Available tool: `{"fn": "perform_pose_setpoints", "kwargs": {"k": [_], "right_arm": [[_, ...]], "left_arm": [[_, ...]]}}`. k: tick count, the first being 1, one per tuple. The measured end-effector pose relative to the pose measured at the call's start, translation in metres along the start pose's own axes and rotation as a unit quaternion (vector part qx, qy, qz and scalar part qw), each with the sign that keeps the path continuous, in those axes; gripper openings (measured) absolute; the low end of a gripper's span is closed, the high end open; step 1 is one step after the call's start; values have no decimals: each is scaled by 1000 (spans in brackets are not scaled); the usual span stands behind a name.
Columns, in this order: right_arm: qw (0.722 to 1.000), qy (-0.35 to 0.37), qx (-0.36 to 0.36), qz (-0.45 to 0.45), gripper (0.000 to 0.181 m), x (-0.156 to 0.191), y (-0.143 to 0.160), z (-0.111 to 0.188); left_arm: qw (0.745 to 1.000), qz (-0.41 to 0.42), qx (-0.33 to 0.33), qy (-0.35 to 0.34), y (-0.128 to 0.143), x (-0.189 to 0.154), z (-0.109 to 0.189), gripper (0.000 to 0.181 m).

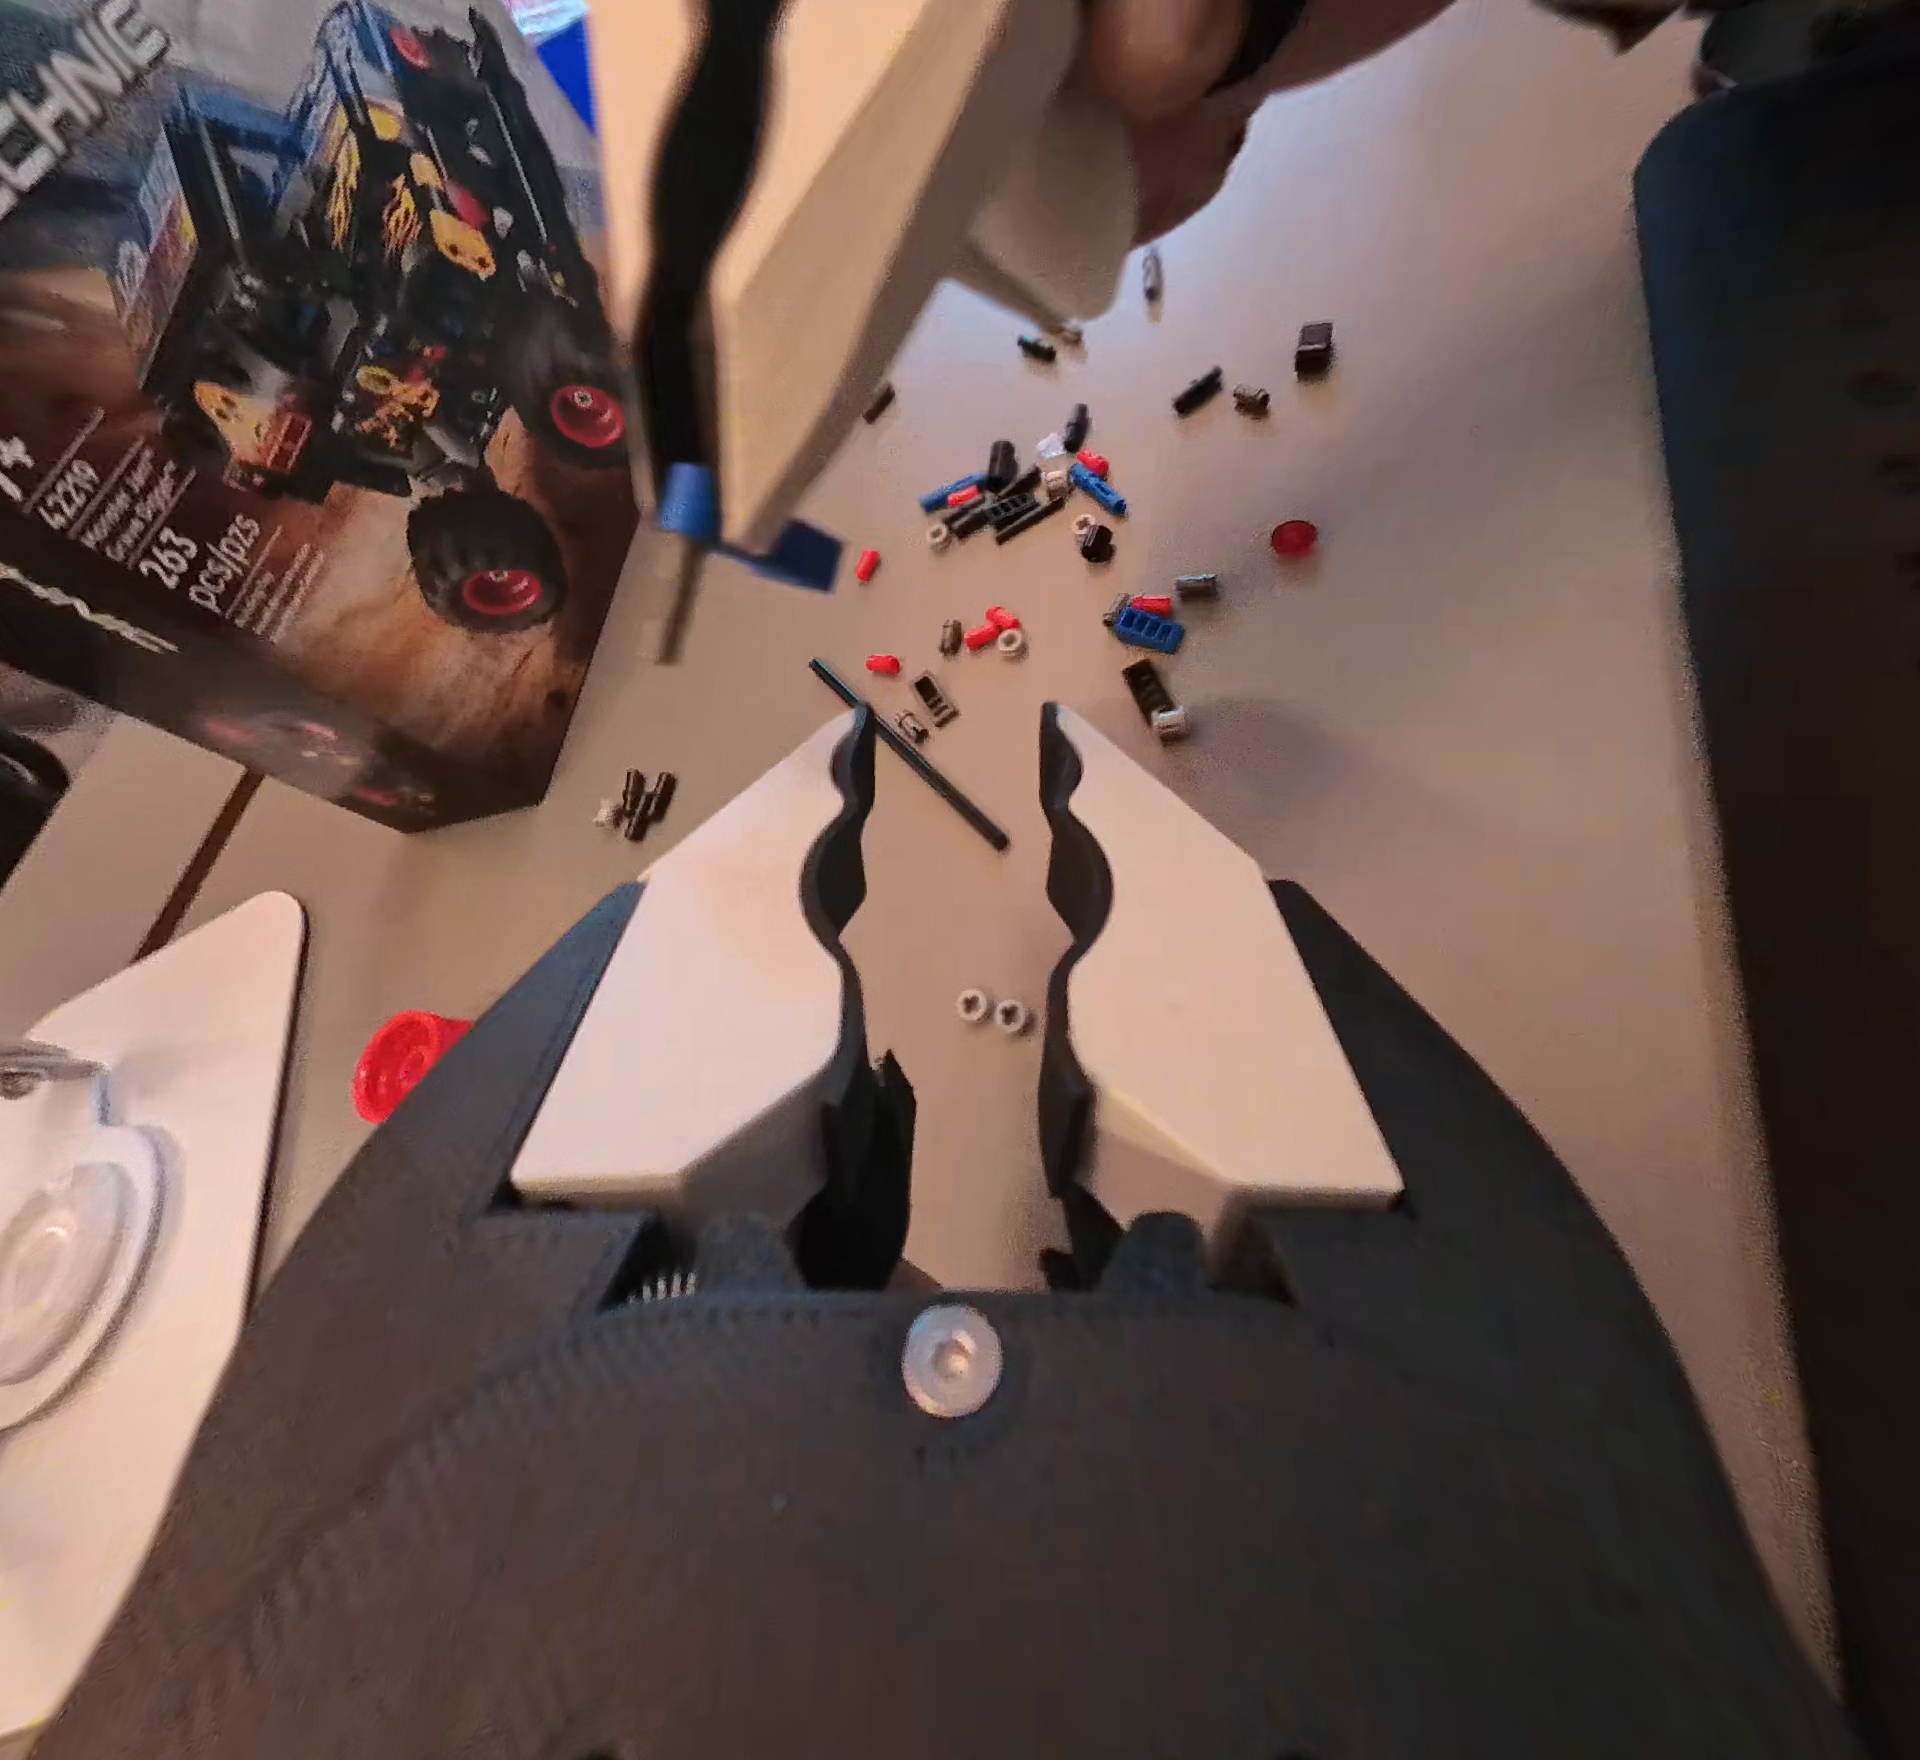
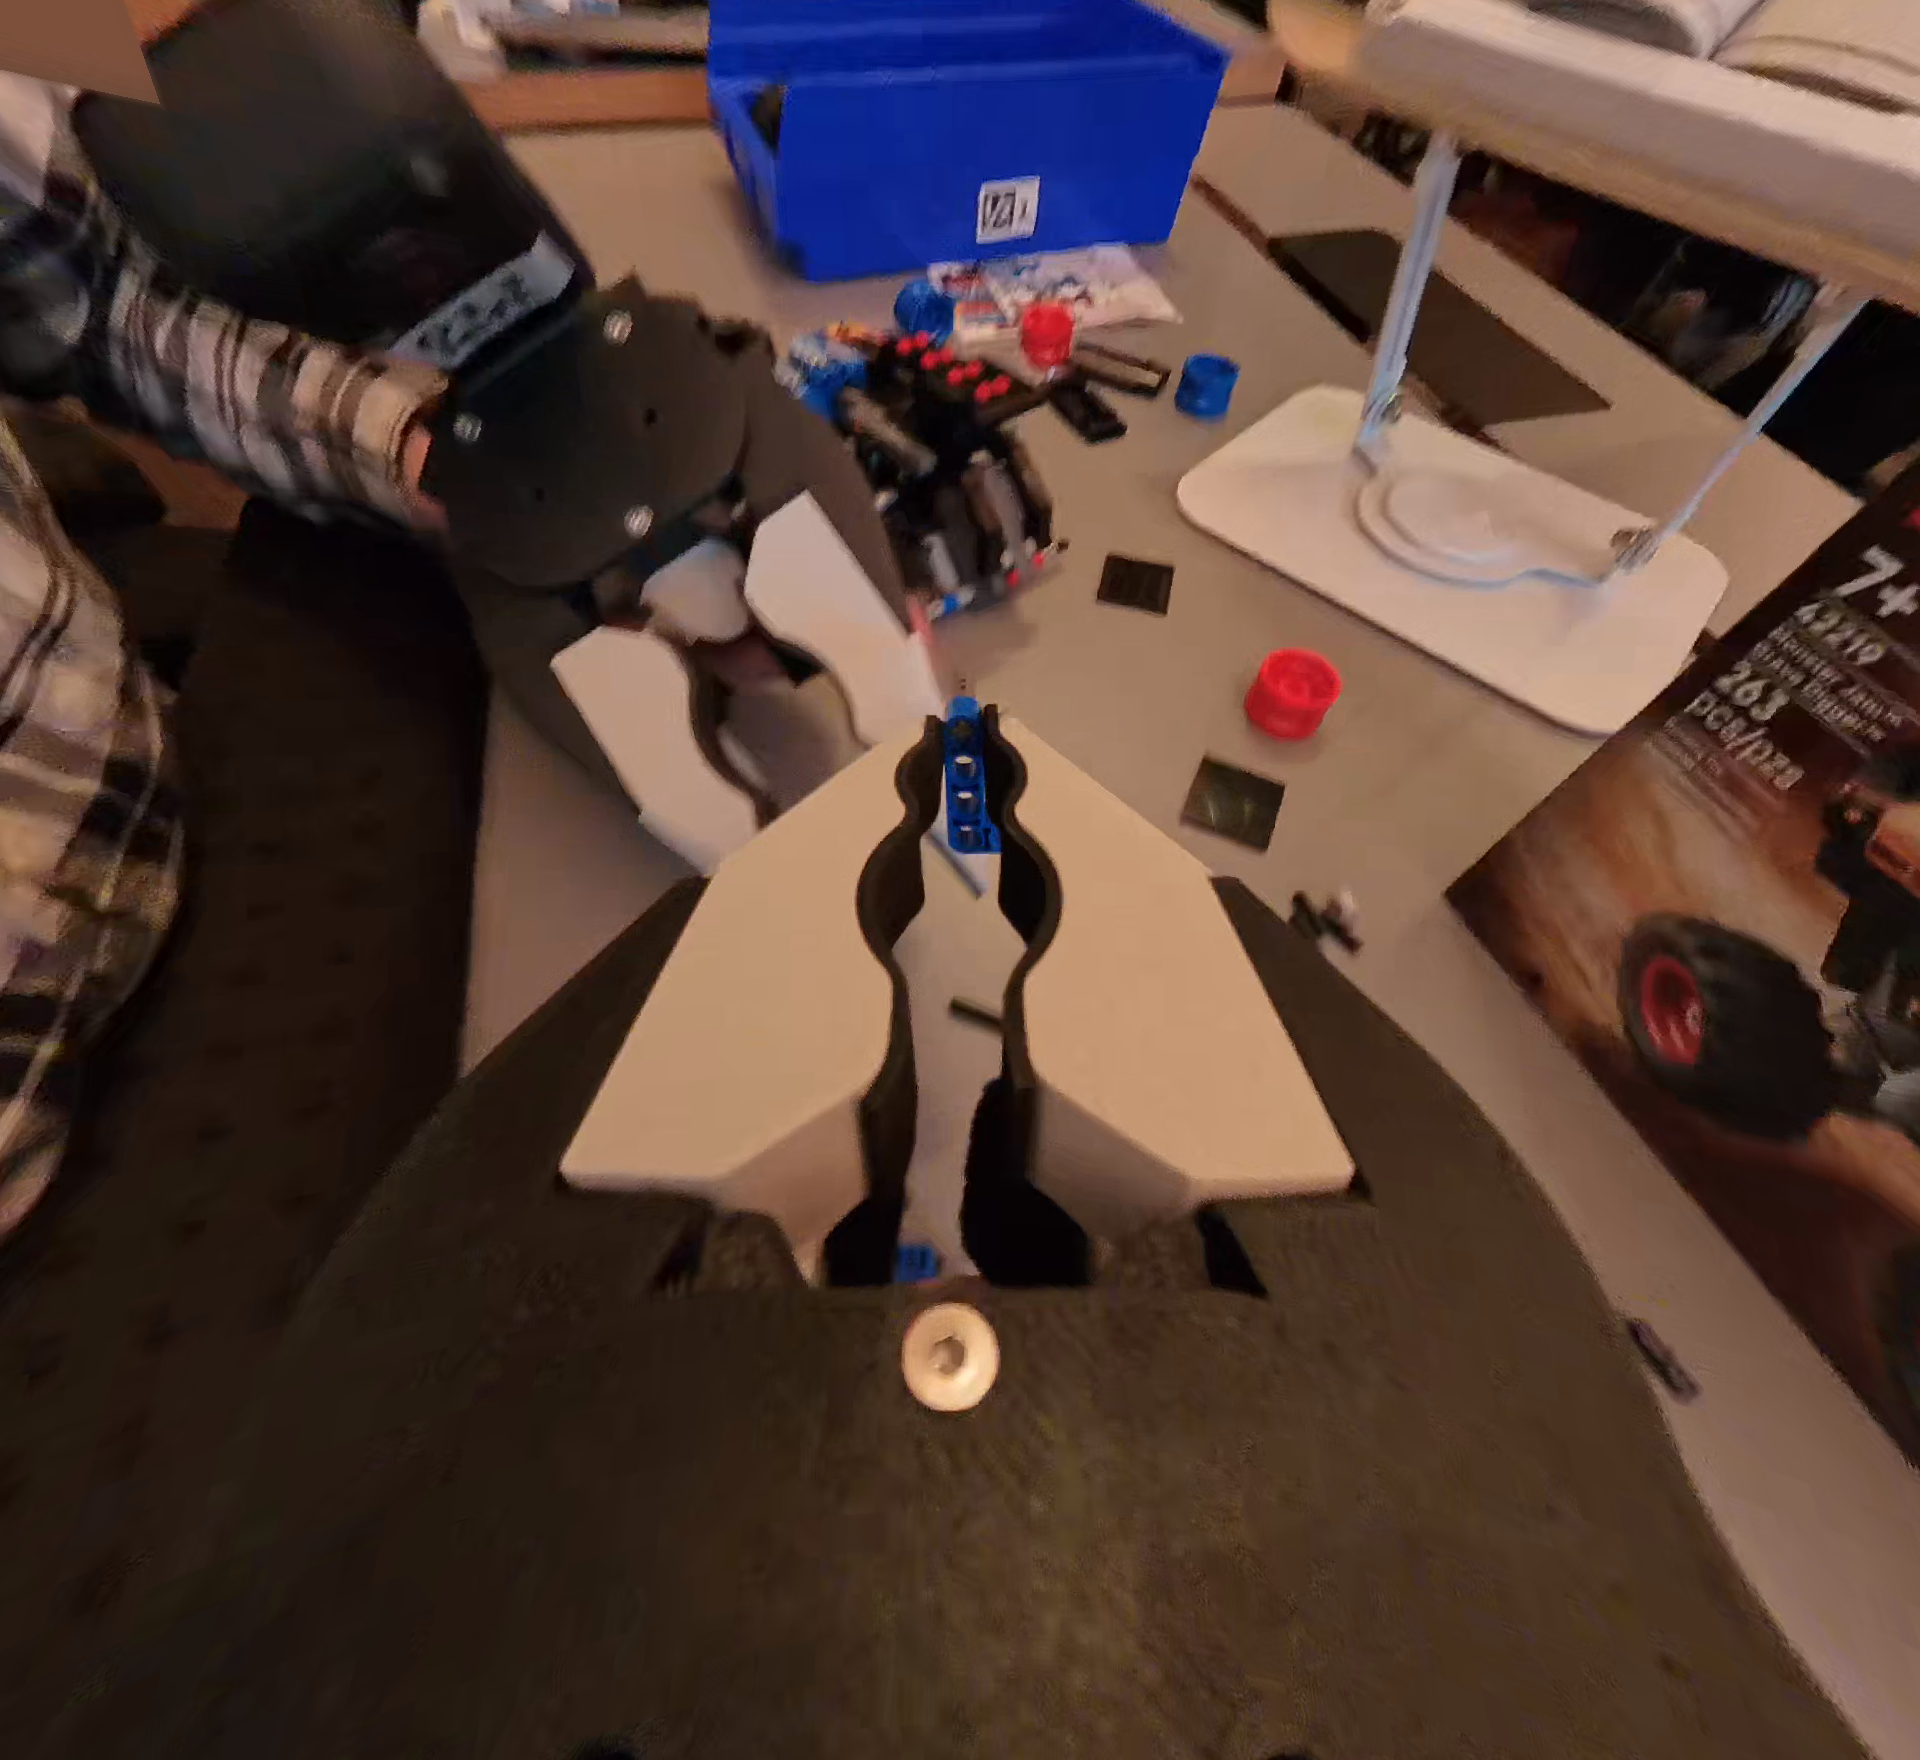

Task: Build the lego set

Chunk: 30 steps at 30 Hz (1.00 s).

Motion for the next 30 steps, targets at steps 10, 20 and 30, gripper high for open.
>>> {"fn": "perform_pose_setpoints", "kwargs": {"k": [10,20,30], "right_arm": [[995,22,-50,-83,5,-9,26,-8],[992,16,-31,-117,5,-11,33,-16],[987,9,-15,-161,5,-16,44,-19]], "left_arm": [[998,45,-19,-28,2,13,2,31],[993,-65,0,-97,3,12,1,41],[987,-100,18,-121,8,11,-11,49]]}}
Point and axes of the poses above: each gripper's, where its closed fingertips meet, z back along the fingers, y out of its underside, x = y × z across the jaws, the point moved 10 cm from there along z, back along the fingers, and after that the axes turned 6 degrees about -x, right-handed, at the moved point
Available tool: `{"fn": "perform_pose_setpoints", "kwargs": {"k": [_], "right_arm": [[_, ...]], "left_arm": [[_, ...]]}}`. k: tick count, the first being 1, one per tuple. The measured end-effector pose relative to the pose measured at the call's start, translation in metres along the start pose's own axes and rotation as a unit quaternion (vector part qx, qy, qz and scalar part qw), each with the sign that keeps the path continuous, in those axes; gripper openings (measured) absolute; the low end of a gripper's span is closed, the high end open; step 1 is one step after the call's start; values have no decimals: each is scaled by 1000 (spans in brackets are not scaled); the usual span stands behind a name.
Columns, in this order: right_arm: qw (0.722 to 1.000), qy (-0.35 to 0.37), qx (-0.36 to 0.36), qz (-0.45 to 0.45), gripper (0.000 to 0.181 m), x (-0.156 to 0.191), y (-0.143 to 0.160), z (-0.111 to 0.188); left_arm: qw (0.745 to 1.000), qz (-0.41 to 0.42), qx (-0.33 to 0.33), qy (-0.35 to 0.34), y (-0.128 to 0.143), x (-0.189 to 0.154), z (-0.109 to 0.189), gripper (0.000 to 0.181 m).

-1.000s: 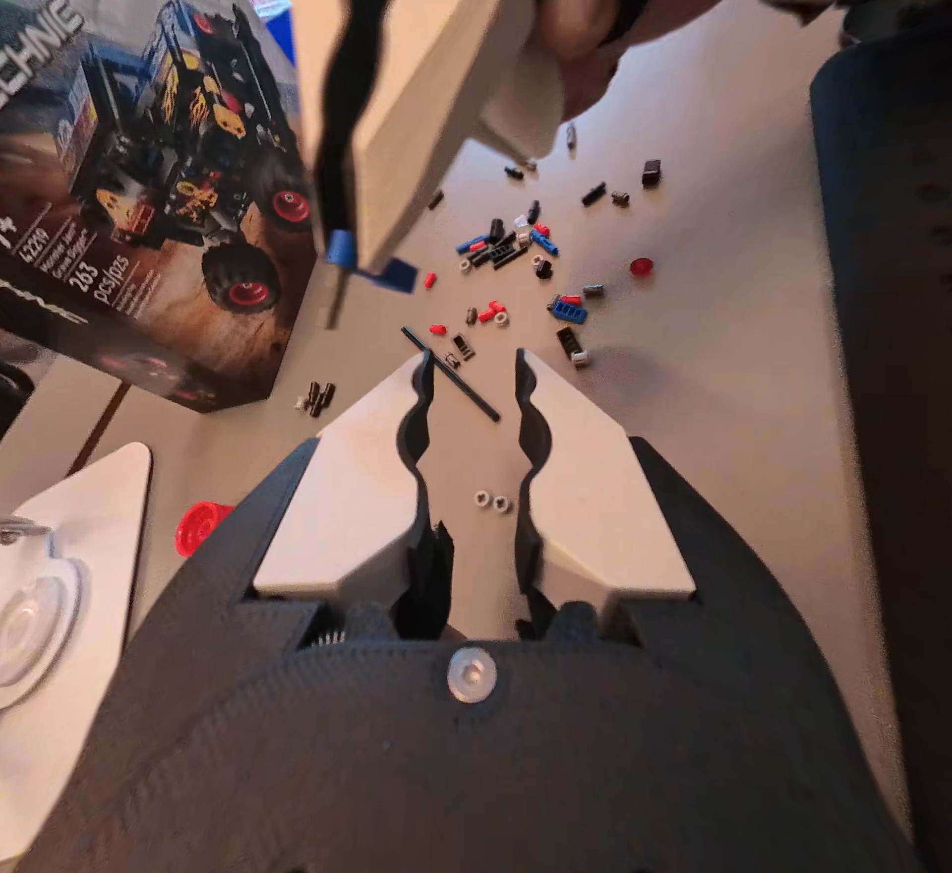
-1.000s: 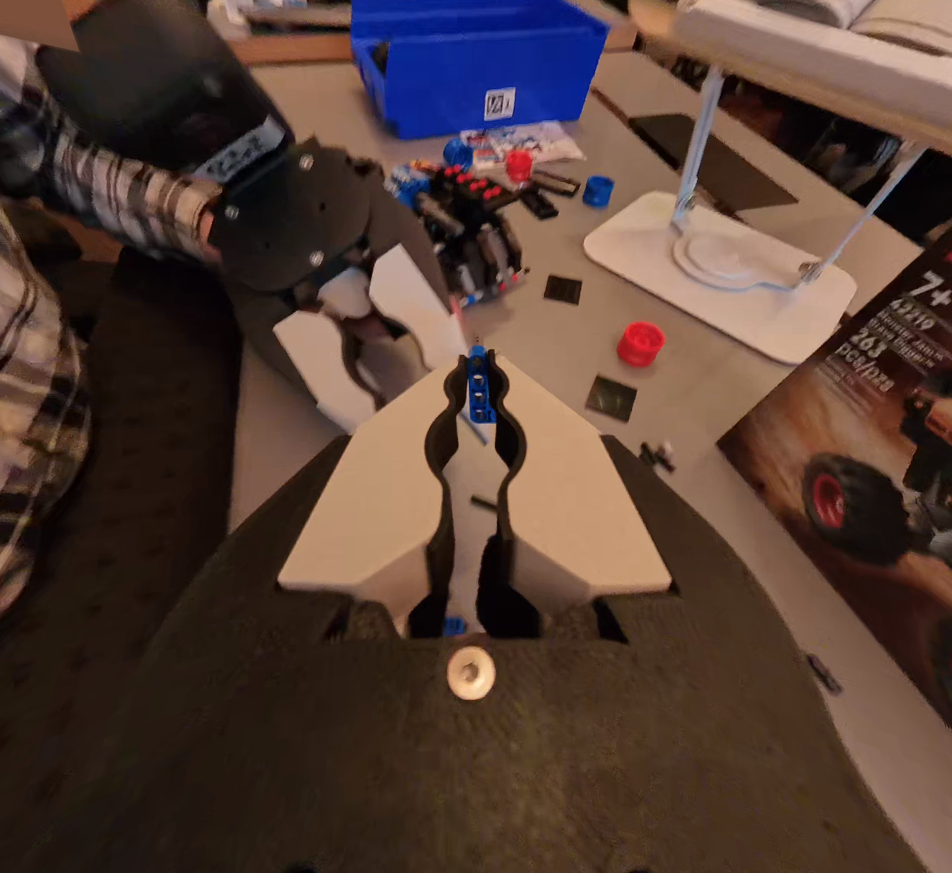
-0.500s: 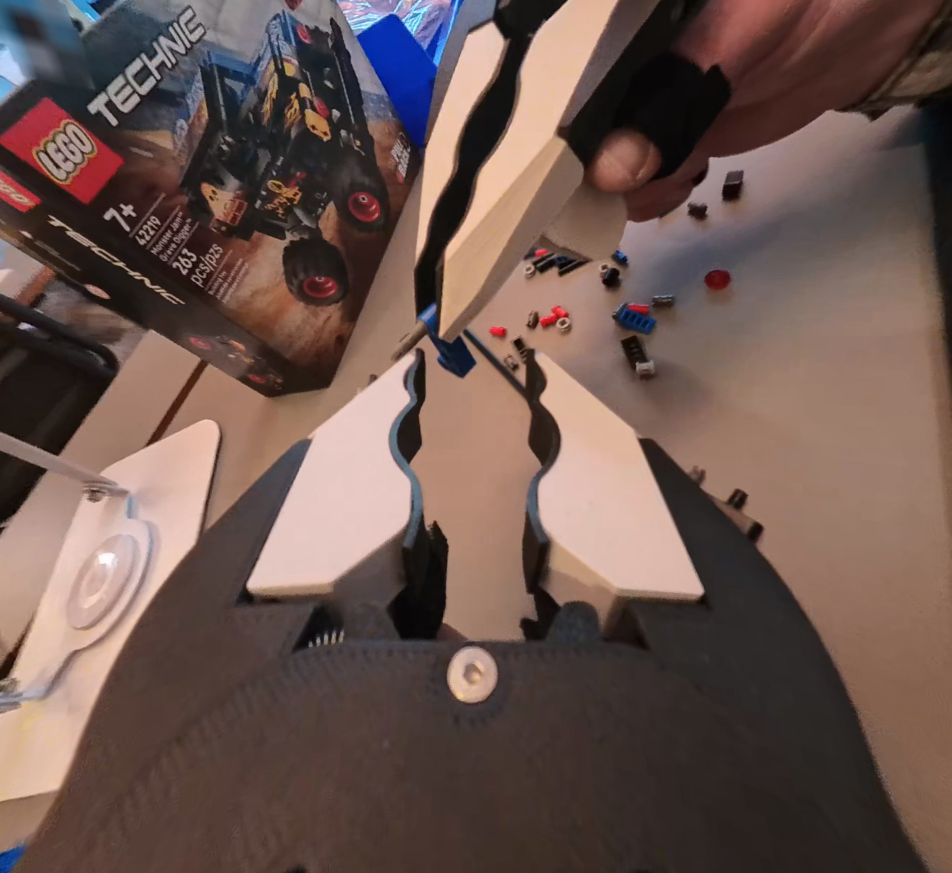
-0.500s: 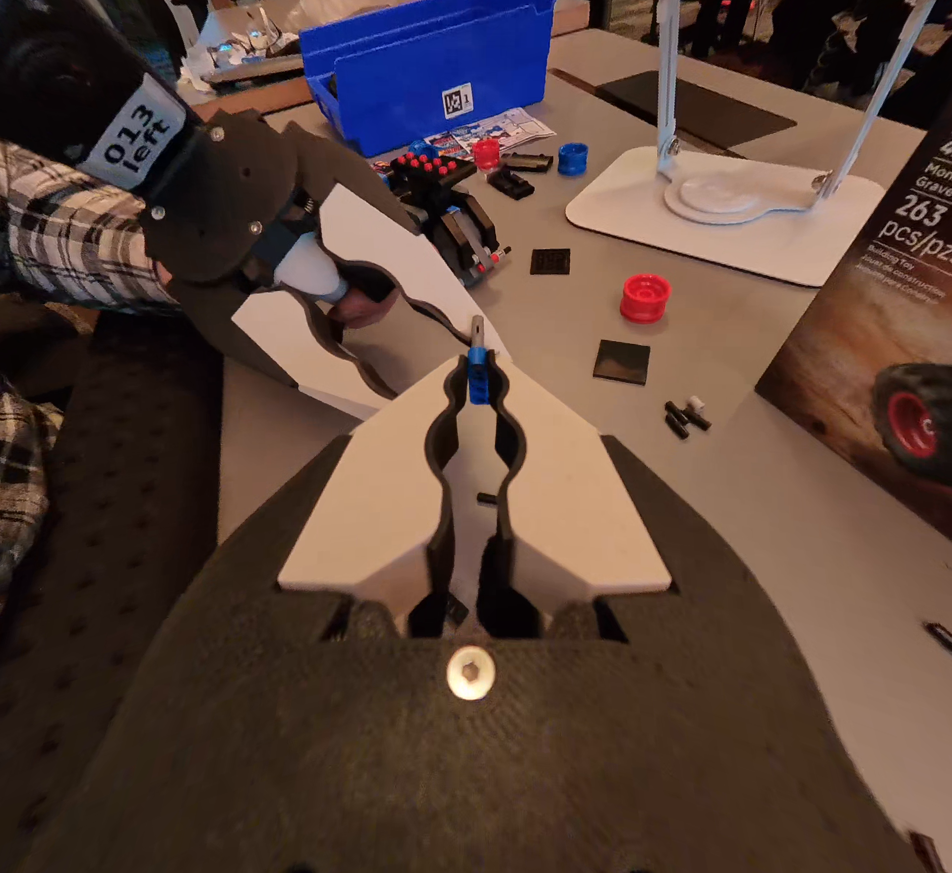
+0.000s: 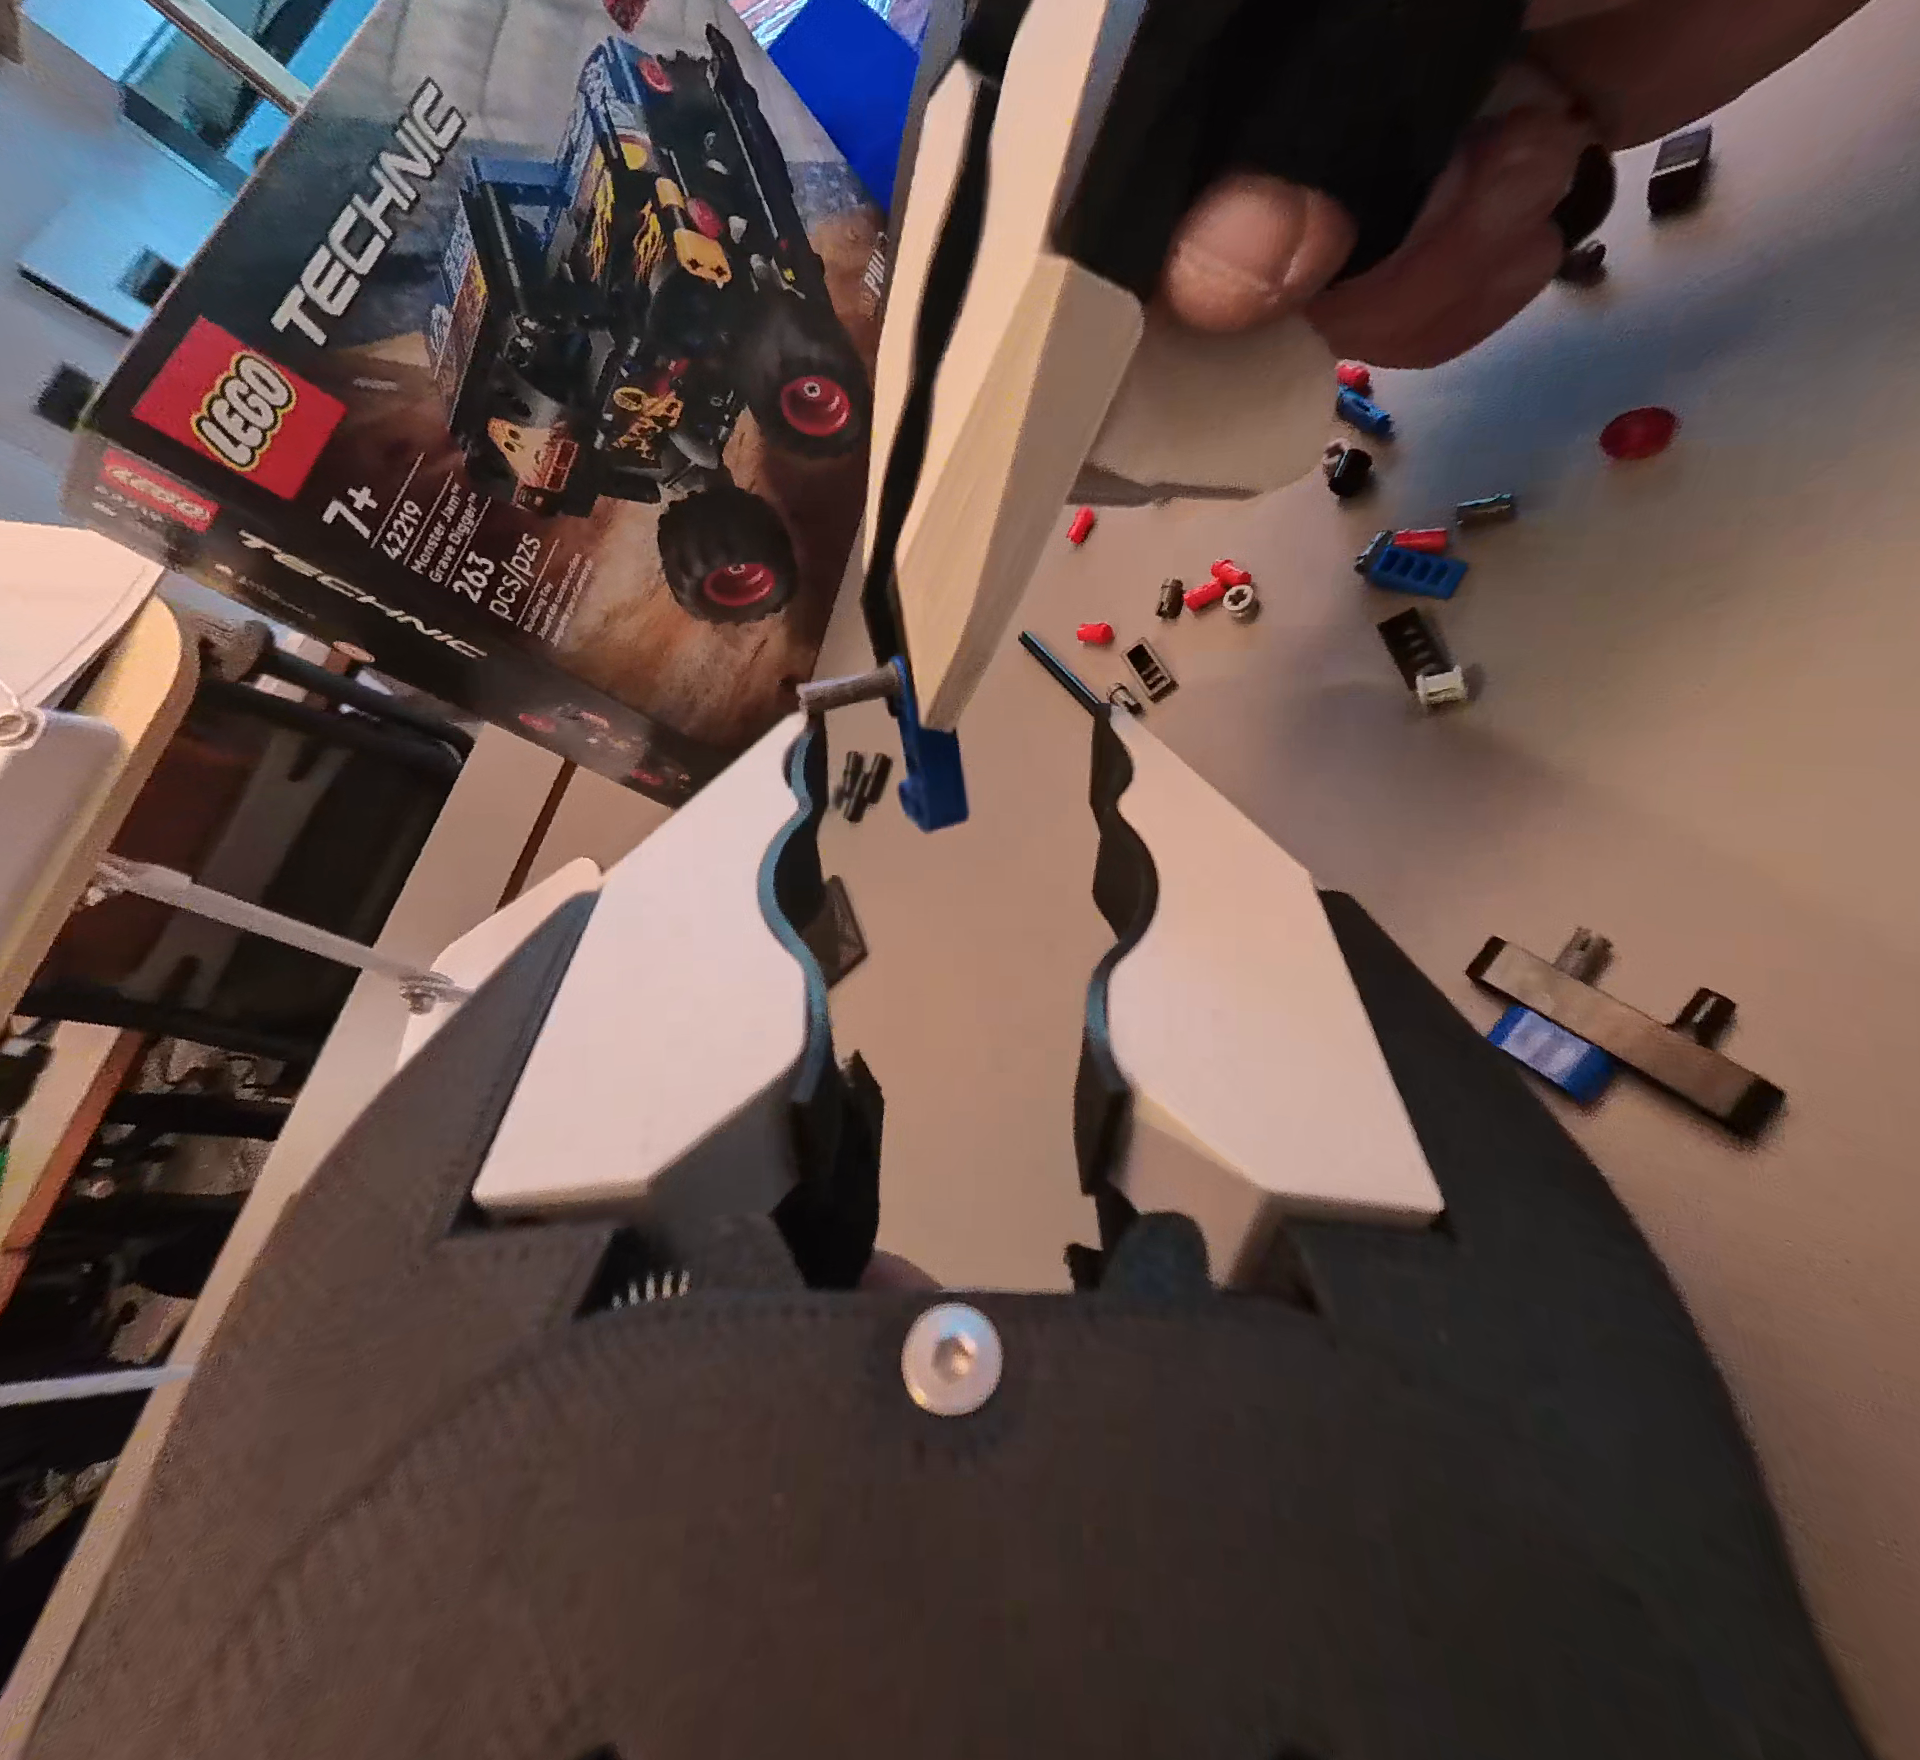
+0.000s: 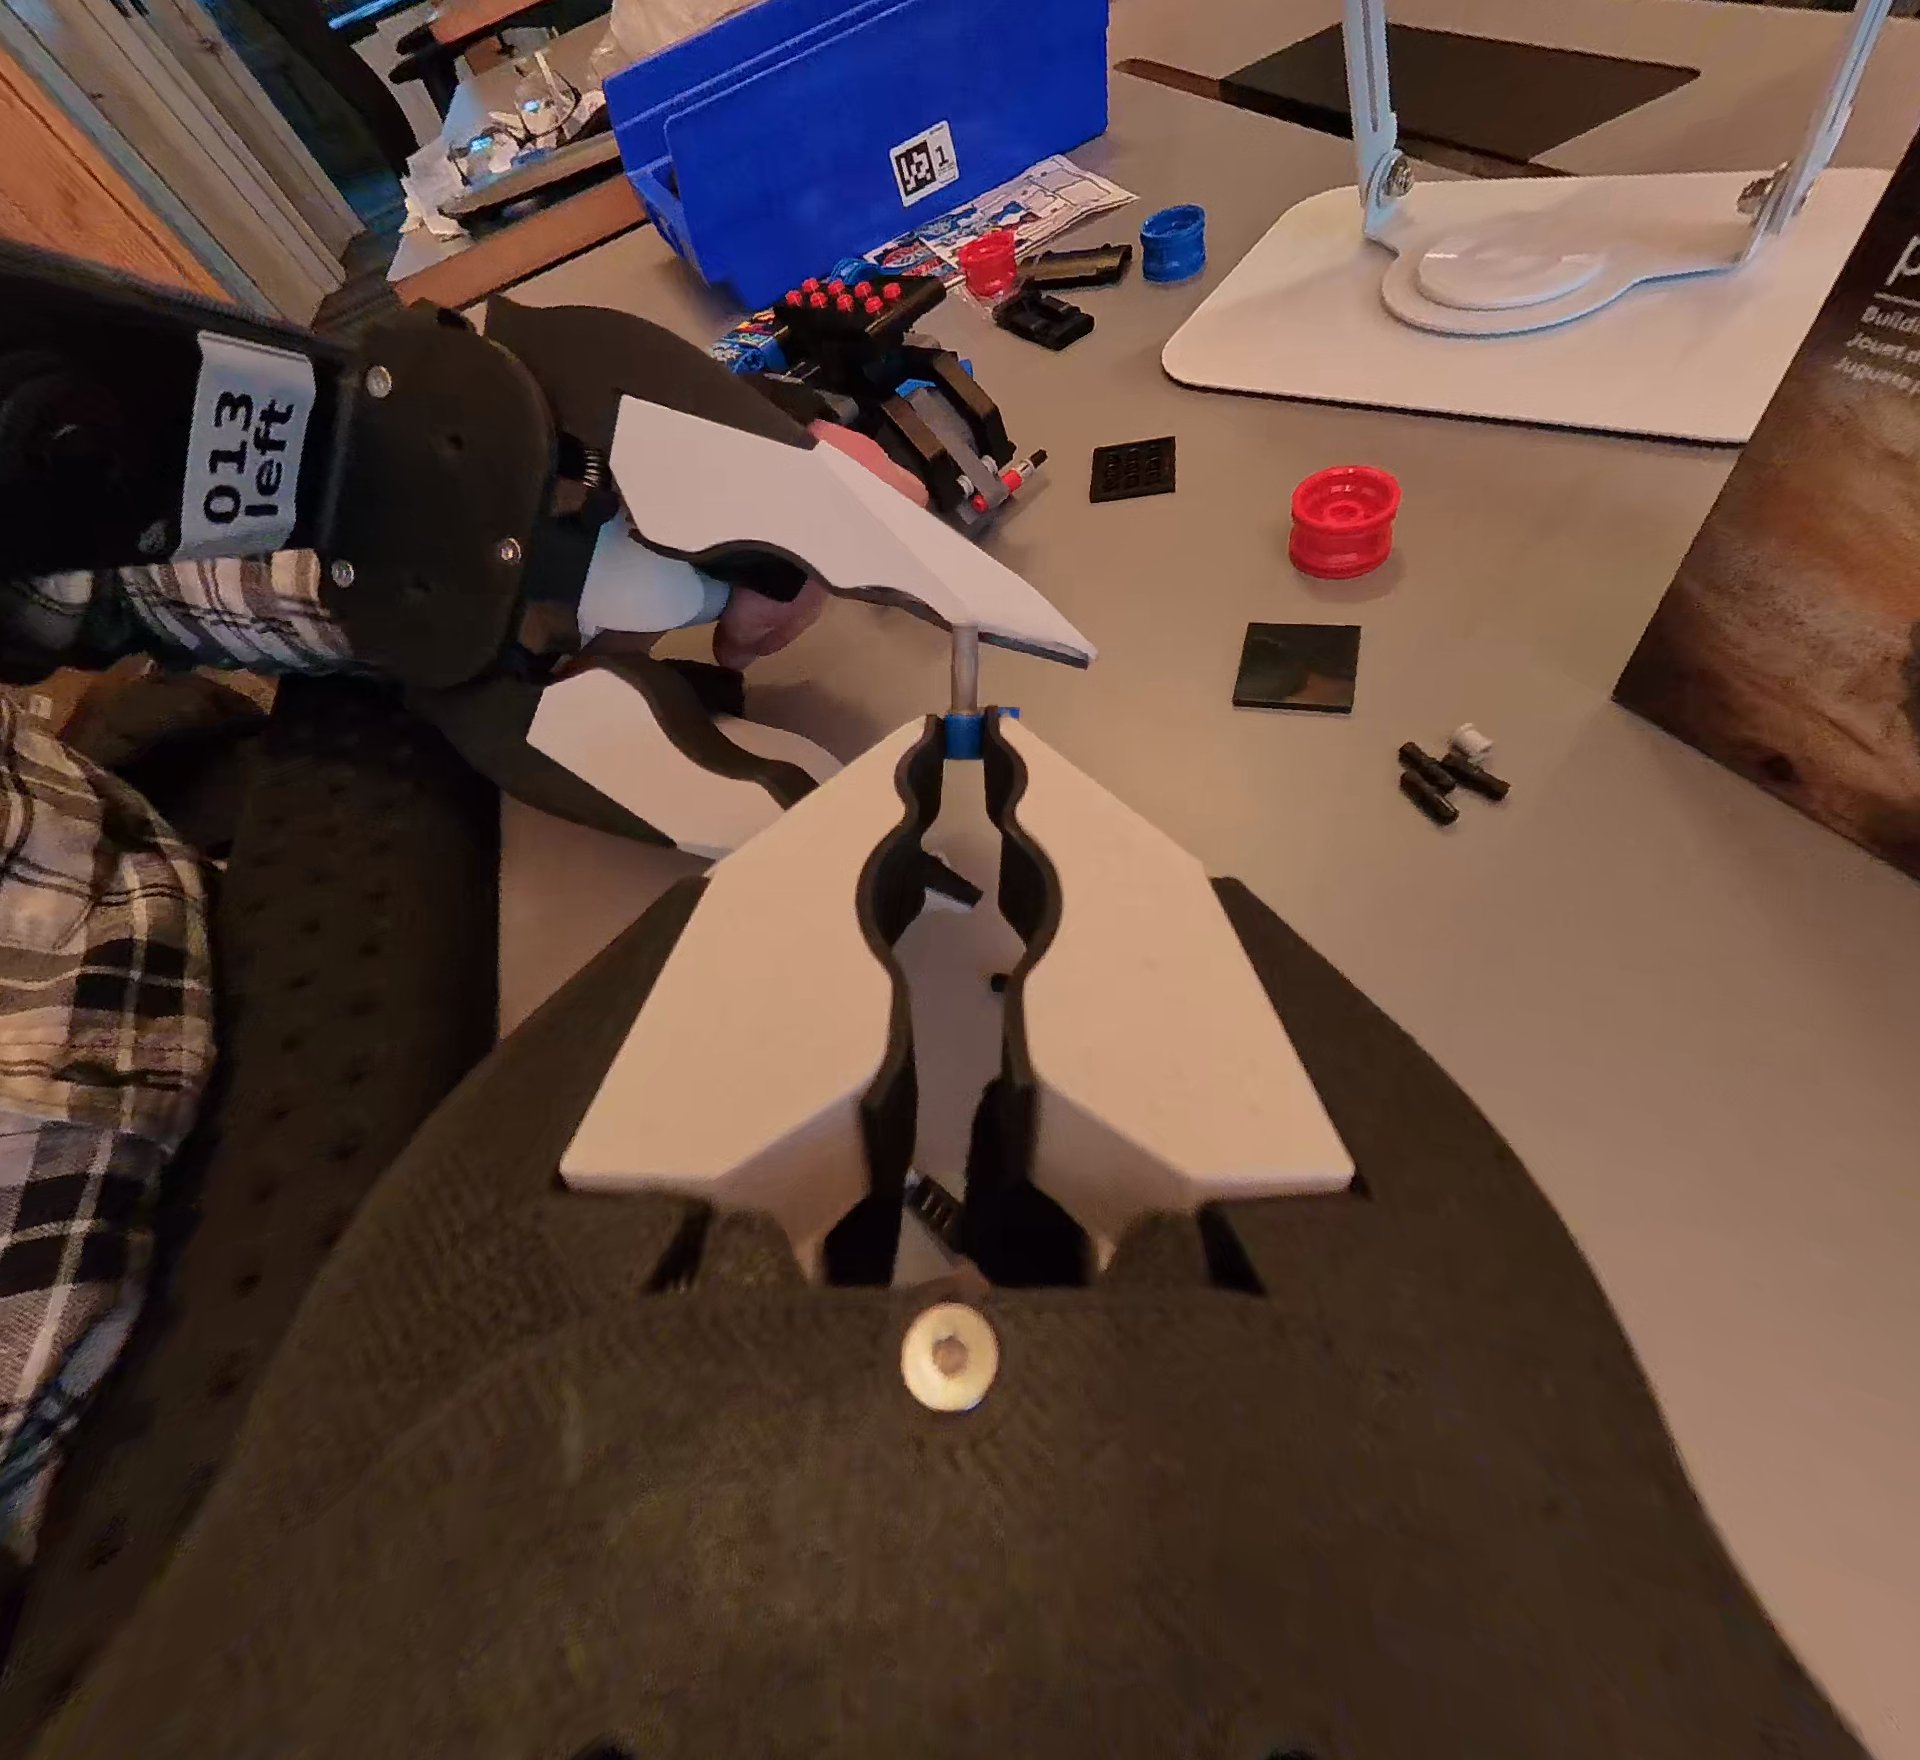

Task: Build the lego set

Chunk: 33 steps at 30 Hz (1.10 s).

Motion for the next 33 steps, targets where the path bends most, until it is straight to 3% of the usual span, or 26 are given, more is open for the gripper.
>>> {"fn": "perform_pose_setpoints", "kwargs": {"k": [5,7,9,33], "right_arm": [[999,-14,21,-23,5,3,4,-7],[999,-20,33,-23,5,6,6,-11],[999,-19,31,-24,5,6,6,-13],[999,-12,18,-35,5,-1,7,-10]], "left_arm": [[1000,-26,4,-8,0,-3,-3,40],[999,-30,7,-11,1,-3,-3,22],[1000,-27,7,-4,2,-3,-2,16],[1000,12,8,10,10,5,2,20]]}}
Point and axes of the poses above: each gripper's, where its closed fingertips meet, z back along the fingers, y out of its underside, x = y × z across the jaws, the point moved 10 cm from there along z, back along the fingers, and after that the axes turned 6 degrees about -x, right-handed, at the moved point
